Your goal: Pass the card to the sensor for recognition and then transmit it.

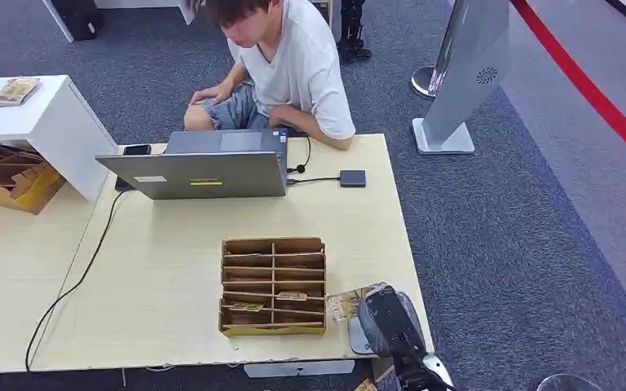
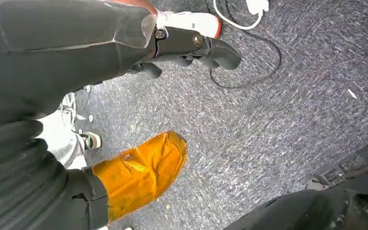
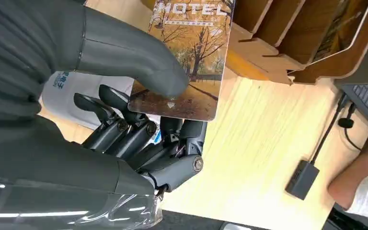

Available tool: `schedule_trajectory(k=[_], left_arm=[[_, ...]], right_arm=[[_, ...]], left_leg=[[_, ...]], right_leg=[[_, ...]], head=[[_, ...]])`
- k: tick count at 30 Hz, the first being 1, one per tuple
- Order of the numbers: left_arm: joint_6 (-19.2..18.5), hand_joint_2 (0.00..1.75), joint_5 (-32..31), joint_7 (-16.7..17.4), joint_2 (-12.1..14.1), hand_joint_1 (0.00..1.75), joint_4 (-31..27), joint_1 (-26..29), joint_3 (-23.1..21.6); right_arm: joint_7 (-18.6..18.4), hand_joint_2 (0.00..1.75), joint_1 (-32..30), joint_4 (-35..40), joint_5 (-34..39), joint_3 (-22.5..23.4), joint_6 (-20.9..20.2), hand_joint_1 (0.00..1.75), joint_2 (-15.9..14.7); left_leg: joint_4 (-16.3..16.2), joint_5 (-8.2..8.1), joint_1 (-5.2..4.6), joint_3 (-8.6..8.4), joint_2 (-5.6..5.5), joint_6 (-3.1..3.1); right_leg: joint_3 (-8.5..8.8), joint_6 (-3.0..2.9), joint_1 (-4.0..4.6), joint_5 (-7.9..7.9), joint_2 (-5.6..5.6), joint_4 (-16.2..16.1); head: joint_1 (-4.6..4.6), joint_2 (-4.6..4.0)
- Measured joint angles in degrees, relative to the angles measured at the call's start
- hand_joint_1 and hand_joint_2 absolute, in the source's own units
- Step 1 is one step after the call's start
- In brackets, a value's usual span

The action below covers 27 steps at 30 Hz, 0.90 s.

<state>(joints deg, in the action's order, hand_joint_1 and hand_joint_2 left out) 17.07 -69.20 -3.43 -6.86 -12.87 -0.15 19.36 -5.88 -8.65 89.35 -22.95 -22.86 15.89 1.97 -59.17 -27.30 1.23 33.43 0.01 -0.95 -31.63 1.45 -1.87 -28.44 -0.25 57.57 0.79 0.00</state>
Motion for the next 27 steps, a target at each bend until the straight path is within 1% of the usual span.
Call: schedule_trajectory(k=[10, 24, 27], left_arm=[[0.1, 1.75, 0.0, 0.0, 0.0, 0.0, 0.0, 0.1, 0.6], [0.3, 1.75, 0.0, 0.0, -0.1, 0.0, 0.0, 0.3, 1.9], [0.3, 1.75, -0.1, 0.1, -0.1, 0.0, 0.0, 0.3, 1.9]], right_arm=[[-1.2, 1.75, 0.0, -0.4, -0.8, 0.2, -0.1, 1.75, 0.0], [-3.6, 1.75, -0.1, -1.8, -3.1, 1.7, 0.1, 1.75, 0.2], [-3.7, 1.75, -0.1, -2.2, -3.4, 1.9, 0.2, 1.75, 0.2]], left_leg=[[0.0, 0.0, 0.0, 0.0, 0.0, 0.0], [0.0, 0.0, 0.0, 0.0, 0.0, 0.0], [0.0, 0.0, 0.0, 0.0, 0.0, 0.0]], right_leg=[[0.0, 0.0, 0.0, 0.0, 0.0, 0.0], [0.0, 0.0, 0.0, 0.0, 0.0, 0.0], [0.0, 0.0, 0.0, 0.0, 0.0, 0.0]], head=[[0.02, 0.0], [0.02, 0.0], [0.0, 0.0]])
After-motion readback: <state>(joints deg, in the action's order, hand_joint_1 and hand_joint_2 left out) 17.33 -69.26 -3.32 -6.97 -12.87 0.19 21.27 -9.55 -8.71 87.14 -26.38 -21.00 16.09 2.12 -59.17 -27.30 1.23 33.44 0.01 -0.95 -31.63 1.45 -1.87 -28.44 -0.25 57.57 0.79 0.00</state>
